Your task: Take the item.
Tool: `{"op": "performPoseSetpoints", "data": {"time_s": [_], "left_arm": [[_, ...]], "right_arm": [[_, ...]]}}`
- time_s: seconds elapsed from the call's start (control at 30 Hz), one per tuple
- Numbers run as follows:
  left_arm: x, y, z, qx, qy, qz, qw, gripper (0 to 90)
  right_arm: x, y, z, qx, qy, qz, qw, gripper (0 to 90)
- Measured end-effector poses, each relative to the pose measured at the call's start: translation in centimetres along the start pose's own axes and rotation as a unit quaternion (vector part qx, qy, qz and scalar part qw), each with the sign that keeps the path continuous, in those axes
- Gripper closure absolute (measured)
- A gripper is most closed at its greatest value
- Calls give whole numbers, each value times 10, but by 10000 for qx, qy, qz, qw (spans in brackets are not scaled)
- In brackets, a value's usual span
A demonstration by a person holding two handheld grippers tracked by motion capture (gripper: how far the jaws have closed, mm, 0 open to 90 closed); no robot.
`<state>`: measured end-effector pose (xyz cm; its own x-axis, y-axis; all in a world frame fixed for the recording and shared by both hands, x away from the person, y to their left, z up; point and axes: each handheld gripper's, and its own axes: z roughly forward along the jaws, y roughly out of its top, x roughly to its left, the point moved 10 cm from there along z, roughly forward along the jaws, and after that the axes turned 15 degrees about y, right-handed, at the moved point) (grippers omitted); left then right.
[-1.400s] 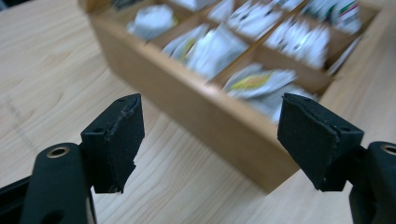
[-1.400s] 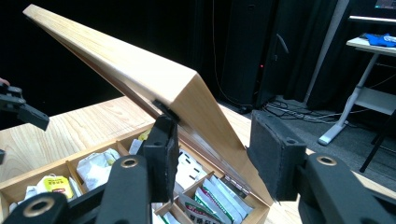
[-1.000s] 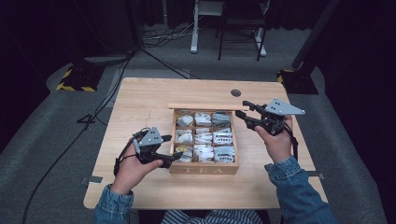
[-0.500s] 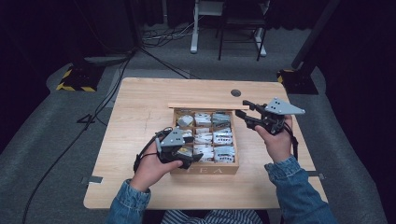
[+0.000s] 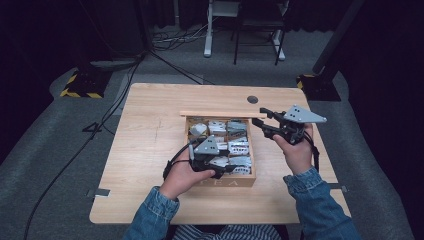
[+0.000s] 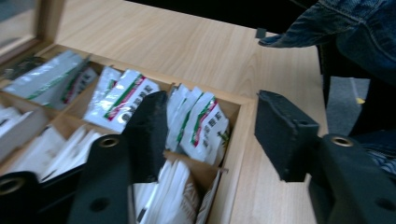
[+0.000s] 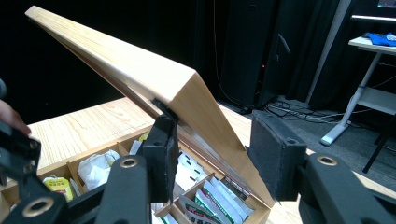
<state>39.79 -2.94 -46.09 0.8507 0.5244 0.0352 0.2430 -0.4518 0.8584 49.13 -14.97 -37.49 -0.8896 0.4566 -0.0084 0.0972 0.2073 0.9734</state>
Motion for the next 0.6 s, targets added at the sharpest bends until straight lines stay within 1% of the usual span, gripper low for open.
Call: {"op": "performPoseSetpoints", "data": {"time_s": [0.1,0.13,0.17,0.2,0.23,0.27,0.3,0.37,0.47,0.6], "left_arm": [[-3,1,9,64,-98,-31,9999,504],[-3,1,9,64,-98,-31,9999,508],[-4,2,16,106,-124,-71,9998,509],[-4,2,16,106,-124,-71,9998,509],[-2,2,23,158,-113,-84,9998,509],[-2,2,23,158,-113,-84,9998,509],[0,1,29,238,-110,-103,9996,509],[0,-1,33,310,-158,-156,9993,518],[-1,-2,38,464,-218,-259,9984,537],[-2,-2,41,540,-222,-243,9980,538]], "right_arm": [[0,0,0,3,-4,-7,10000,533],[0,0,0,1,-3,-4,10000,533],[0,0,0,0,0,-1,10000,532],[0,0,0,0,0,-1,10000,532],[0,0,0,0,2,0,10000,533],[0,0,0,0,2,0,10000,533],[0,0,0,2,7,-3,10000,533],[0,0,0,1,12,-2,10000,533],[0,0,0,8,10,10,10000,532],[0,0,0,14,18,9,10000,533]]}}
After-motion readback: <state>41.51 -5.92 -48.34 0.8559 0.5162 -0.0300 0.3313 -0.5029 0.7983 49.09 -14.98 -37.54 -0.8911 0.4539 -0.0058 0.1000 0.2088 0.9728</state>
